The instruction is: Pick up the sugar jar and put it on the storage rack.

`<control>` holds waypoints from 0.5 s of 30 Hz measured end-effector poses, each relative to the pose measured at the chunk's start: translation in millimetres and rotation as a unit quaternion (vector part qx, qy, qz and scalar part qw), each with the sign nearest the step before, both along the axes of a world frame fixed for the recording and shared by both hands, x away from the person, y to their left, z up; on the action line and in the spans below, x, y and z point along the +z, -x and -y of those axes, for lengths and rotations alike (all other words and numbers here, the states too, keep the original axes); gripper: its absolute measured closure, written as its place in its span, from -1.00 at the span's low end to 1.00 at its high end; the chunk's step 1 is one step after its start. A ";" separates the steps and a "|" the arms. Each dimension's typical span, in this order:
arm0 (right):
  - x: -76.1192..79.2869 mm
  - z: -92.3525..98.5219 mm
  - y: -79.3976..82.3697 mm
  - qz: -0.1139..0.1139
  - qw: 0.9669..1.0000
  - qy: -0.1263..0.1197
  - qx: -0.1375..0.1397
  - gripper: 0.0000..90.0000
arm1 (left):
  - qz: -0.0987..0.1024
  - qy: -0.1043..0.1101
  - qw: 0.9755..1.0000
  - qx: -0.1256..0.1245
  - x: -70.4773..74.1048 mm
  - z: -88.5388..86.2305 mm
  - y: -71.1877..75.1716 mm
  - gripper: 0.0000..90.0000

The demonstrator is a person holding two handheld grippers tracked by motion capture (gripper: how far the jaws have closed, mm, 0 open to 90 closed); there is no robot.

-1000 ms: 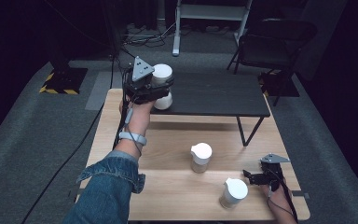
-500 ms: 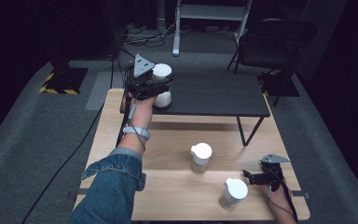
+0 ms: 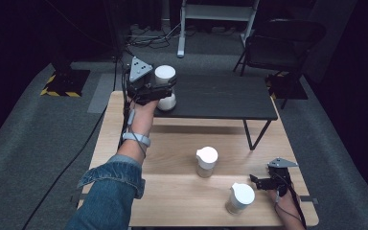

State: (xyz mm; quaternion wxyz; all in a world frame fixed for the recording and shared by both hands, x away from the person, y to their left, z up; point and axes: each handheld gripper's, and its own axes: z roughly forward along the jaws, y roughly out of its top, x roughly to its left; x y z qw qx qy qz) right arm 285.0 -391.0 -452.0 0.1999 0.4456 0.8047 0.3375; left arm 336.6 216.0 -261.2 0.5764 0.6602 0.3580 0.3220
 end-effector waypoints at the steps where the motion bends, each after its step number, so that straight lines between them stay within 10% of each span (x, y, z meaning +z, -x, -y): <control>1: 0.0 0.0 0.0 0.000 1.000 0.000 0.000 -0.96 | 0.001 0.000 1.000 -0.001 -0.3 -2.5 3.1 -0.71; 15: 0.0 0.0 0.0 0.000 1.000 0.000 0.000 -0.96 | 0.012 -0.012 1.000 -0.015 -16.8 -26.3 44.4 -0.75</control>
